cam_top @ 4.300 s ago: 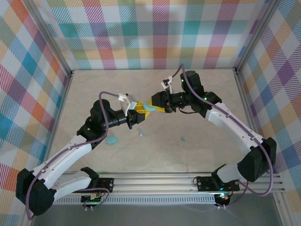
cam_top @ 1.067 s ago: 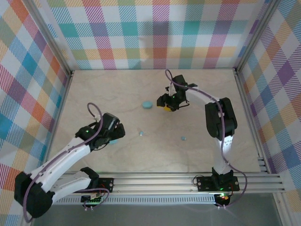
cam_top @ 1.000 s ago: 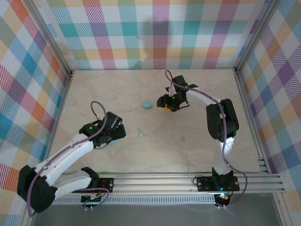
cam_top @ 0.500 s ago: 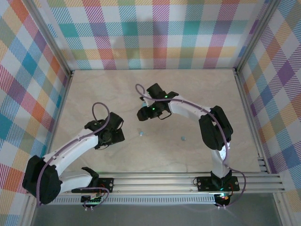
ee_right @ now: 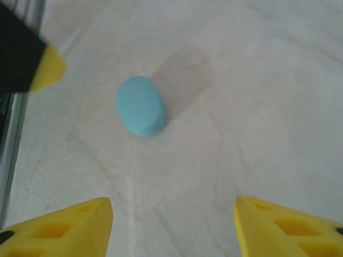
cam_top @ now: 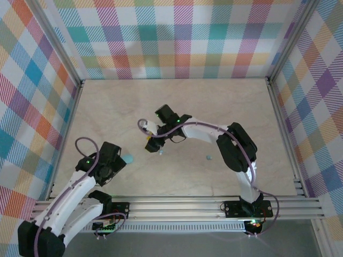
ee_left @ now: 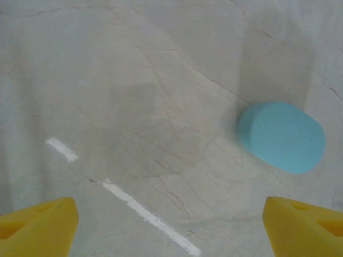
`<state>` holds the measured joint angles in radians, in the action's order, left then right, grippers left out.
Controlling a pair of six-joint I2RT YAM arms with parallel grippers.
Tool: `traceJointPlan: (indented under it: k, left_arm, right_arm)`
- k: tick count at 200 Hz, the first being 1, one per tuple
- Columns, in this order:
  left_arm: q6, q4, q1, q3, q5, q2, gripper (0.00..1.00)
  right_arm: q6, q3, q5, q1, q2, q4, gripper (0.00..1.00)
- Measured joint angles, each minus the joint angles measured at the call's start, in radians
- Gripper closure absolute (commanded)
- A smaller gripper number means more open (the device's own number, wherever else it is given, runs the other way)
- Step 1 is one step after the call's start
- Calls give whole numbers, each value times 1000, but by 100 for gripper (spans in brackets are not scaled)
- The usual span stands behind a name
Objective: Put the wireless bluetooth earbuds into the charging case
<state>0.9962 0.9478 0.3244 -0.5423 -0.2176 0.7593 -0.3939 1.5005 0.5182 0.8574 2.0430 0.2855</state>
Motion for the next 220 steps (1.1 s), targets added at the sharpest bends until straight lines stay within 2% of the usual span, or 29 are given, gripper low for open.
traceJointPlan:
  k: [45,103,164,220]
  left_arm:
    - [57,-15,-137,61,60,-47,10]
    - [60,-61,-222,64,98,-14,7]
    - [66,-68,-251,64,124,-42,6]
    - [66,-96,-262,64,165,-29,5]
  right_arm:
    - [-169,124,-9,100,100,31,36]
    - [-265,278,-53,150,208,134,36]
    - [-303,494,-92,171,363,258,34]
    - [-311,550,-119,184,438,311,32]
